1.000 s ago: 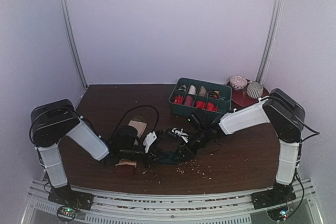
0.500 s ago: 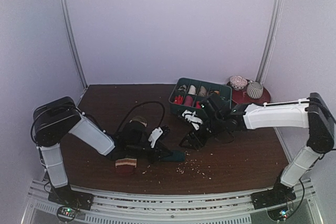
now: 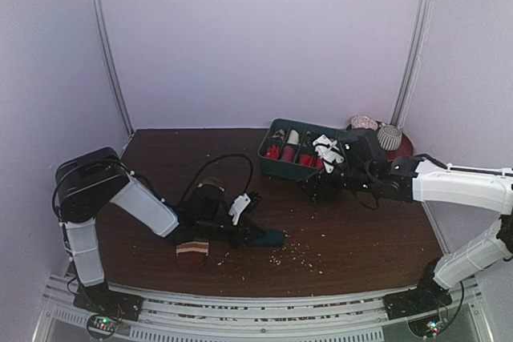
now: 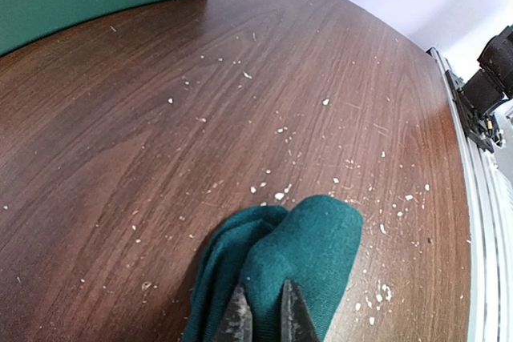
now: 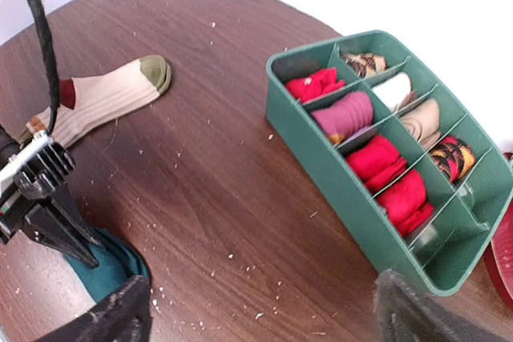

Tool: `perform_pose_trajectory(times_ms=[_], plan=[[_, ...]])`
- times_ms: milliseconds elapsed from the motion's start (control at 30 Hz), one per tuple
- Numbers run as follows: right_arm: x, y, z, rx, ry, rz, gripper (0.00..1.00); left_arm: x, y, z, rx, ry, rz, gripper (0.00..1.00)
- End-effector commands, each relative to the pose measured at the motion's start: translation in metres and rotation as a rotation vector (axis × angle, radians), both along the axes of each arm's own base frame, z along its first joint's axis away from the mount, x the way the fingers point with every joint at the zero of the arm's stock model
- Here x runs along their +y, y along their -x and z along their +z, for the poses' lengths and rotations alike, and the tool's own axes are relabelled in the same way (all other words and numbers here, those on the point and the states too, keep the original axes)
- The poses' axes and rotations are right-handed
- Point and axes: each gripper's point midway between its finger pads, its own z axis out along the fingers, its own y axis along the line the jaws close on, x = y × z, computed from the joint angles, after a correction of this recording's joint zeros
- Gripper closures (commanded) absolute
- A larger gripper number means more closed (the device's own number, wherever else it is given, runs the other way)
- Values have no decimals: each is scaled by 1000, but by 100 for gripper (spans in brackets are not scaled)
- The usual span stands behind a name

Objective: Roll the socks
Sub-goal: Pick up the sock from the center of the board.

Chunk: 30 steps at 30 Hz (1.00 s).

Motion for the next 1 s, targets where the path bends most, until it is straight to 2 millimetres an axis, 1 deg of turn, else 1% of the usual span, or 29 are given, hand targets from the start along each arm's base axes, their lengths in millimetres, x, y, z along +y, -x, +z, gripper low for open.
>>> perform_pose_trajectory(times_ms=[0,33,100,133,167,267,333,400,467,500,533,567,667,767,833,967], plan=[[14,13,-32,113,23,99,9,41,26,-77,176,-249,25,100],[23,20,-46,180,33,149,15,41,26,-77,176,-249,23,100],[41,34,-66,294,31,260,22,41,26,-78,175,-255,19,100],[50,44,-75,347,12,318,24,41,26,-78,173,-258,17,100],[55,49,-84,379,3,351,26,41,26,-79,170,-261,14,100],[66,60,-108,455,-6,430,29,41,25,-80,165,-270,11,100],[72,67,-119,497,-21,474,29,41,25,-80,164,-272,8,100],[78,73,-125,529,-47,518,30,40,26,-80,165,-271,3,100],[83,73,-133,550,-59,525,30,40,26,-79,165,-270,-2,100],[84,72,-138,558,-54,524,29,40,26,-79,166,-272,-3,100],[84,71,-143,570,-50,522,24,40,26,-79,164,-271,-4,100],[85,70,-146,575,-51,523,22,40,26,-79,163,-271,-5,100],[87,63,-155,586,-47,506,22,40,26,-81,162,-279,-9,100],[87,59,-159,592,-39,493,22,41,27,-83,165,-286,-10,100],[88,62,-162,614,-42,500,24,41,27,-83,165,-288,-14,100],[87,78,-169,687,-74,519,33,41,27,-85,164,-297,-17,100]])
